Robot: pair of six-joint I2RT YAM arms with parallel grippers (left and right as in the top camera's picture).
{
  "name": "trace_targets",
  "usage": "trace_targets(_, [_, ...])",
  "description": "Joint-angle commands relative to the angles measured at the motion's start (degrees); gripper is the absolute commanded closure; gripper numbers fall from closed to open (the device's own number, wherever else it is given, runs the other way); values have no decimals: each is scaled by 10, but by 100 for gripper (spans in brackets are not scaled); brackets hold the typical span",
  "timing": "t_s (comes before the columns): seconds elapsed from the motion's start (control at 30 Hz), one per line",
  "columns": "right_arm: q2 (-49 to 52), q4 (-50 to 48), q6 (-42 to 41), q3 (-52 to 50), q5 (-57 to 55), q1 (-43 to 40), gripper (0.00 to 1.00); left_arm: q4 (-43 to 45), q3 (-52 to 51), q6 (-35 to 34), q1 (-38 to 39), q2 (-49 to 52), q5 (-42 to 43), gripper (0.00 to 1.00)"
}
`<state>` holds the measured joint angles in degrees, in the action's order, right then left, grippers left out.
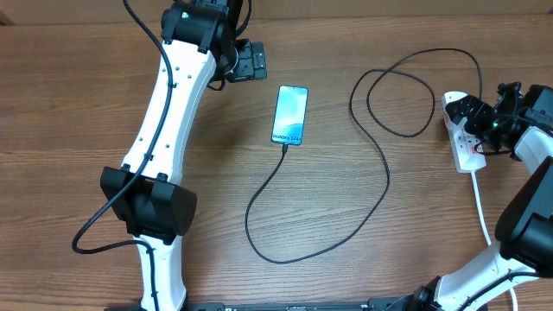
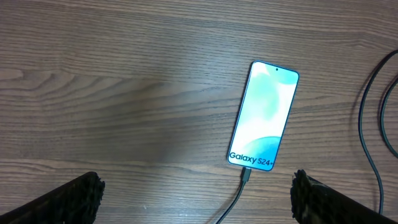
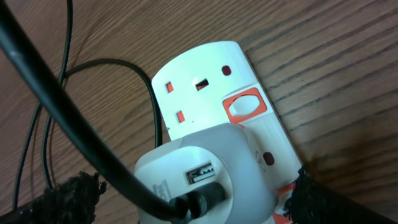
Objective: Plug charger to phone and switch on socket
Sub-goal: 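Press down on the orange switch with the right gripper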
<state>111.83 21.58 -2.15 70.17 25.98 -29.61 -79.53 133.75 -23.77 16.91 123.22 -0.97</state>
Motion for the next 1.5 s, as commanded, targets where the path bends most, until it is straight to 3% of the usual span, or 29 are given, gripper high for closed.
trace_targets(0.0, [12, 17, -12, -5, 35, 4, 0, 0, -1, 6, 5, 5, -7, 0])
trace_targets(0.47, [12, 21, -12, -5, 89, 4, 0, 0, -1, 6, 5, 5, -7, 0])
trace_targets(1.47, [16, 47, -23, -20, 71, 7, 0, 0, -1, 6, 5, 5, -7, 0])
